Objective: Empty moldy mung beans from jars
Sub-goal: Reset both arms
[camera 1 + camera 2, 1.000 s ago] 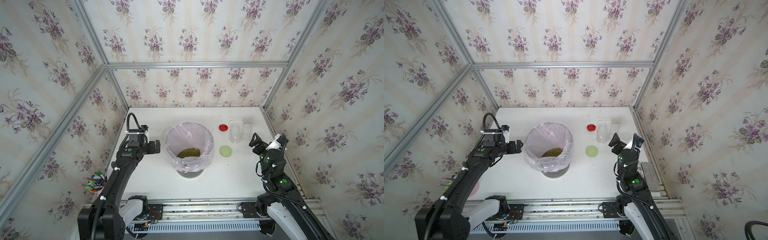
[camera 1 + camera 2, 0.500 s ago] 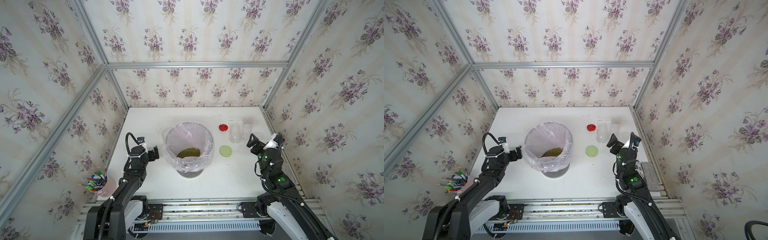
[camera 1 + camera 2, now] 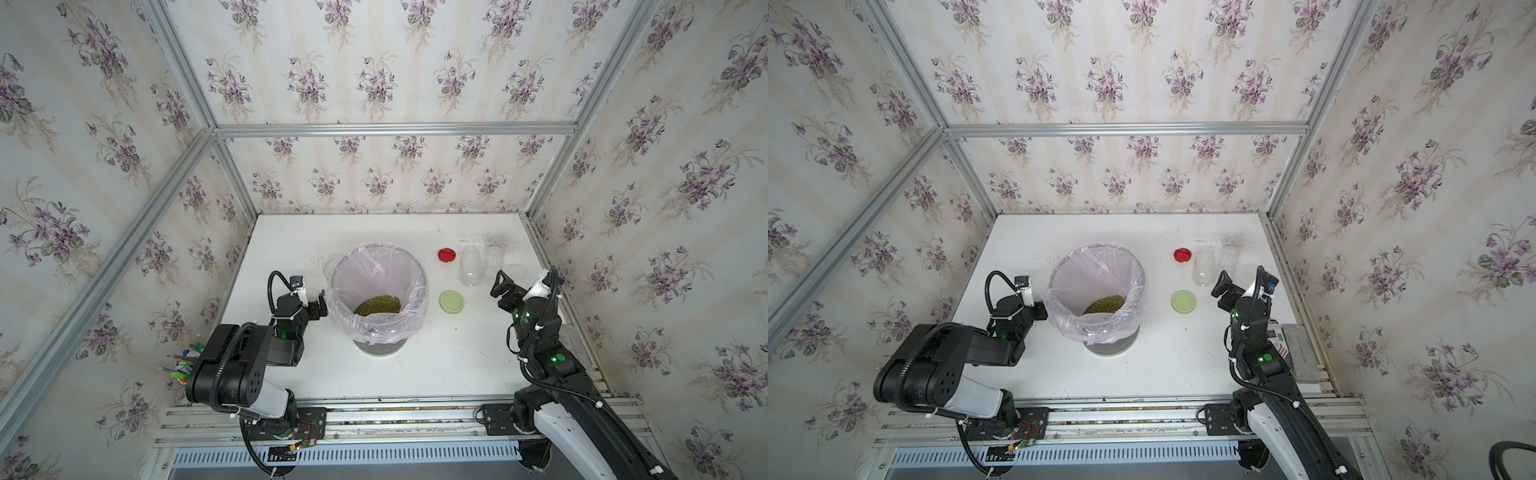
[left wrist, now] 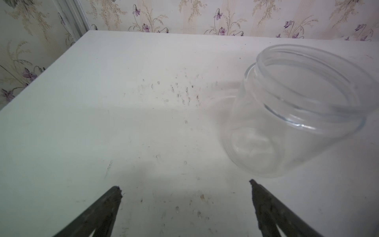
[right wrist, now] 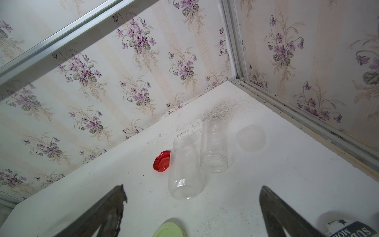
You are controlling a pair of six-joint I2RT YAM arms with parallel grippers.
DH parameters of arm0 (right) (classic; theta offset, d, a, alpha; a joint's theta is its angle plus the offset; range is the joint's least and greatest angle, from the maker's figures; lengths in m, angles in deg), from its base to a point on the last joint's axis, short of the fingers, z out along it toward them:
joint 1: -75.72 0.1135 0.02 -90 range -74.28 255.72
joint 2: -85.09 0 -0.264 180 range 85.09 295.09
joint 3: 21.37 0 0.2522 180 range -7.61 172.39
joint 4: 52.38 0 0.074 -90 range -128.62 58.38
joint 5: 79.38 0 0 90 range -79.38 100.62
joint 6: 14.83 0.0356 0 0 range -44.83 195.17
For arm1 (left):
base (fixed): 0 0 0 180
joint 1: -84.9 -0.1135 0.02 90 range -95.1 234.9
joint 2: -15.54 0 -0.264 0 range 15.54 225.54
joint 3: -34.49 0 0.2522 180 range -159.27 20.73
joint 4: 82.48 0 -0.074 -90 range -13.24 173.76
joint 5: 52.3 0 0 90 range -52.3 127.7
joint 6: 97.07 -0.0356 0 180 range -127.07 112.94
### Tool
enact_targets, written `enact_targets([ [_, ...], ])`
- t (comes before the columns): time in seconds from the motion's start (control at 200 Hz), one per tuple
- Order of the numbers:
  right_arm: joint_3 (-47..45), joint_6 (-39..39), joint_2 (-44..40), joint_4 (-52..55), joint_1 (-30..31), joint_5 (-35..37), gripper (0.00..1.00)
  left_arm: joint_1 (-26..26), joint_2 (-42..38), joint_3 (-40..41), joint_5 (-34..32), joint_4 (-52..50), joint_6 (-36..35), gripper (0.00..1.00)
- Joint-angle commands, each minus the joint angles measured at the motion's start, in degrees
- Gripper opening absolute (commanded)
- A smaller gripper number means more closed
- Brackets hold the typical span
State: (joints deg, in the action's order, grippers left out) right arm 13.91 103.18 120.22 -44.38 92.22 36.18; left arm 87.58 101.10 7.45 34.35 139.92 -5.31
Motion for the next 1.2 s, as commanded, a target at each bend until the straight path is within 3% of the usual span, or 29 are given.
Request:
enact_targets([
  [0.0, -0.57, -1.22, -0.59, -2.62, 0.03, 1.48, 1.0, 0.27, 0.25, -3.28, -0.67, 1.12, -1.3, 1.0],
  [0.12, -1.04, -1.93, -0.74, -3.56, 0.03, 1.49, 1.0, 0.28, 0.22, -8.52, 4.48, -9.64, -3.52, 1.0],
  [0.24, -1.21, -3.17, -0.16, -4.08, 0.04, 1.57, 1.0, 0.31, 1.06, -10.92, 4.05, -12.7, -3.26, 1.0],
  [0.729, -2.58, -4.56, 3.96, -7.02, 0.03, 2.02, 1.0, 0.4, 1.16, -10.88, 3.88, -12.47, -3.28, 1.0],
  [0.994, -7.45, -14.95, 14.07, -19.04, 0.03, 3.99, 1.0, 0.41, 1.11, -10.89, 3.87, -12.32, -3.3, 1.0],
  [1.194, -13.13, -24.19, 13.19, -32.57, 0.03, 7.37, 1.0, 0.39, 1.19, -10.87, 3.88, -12.31, -3.26, 1.0],
])
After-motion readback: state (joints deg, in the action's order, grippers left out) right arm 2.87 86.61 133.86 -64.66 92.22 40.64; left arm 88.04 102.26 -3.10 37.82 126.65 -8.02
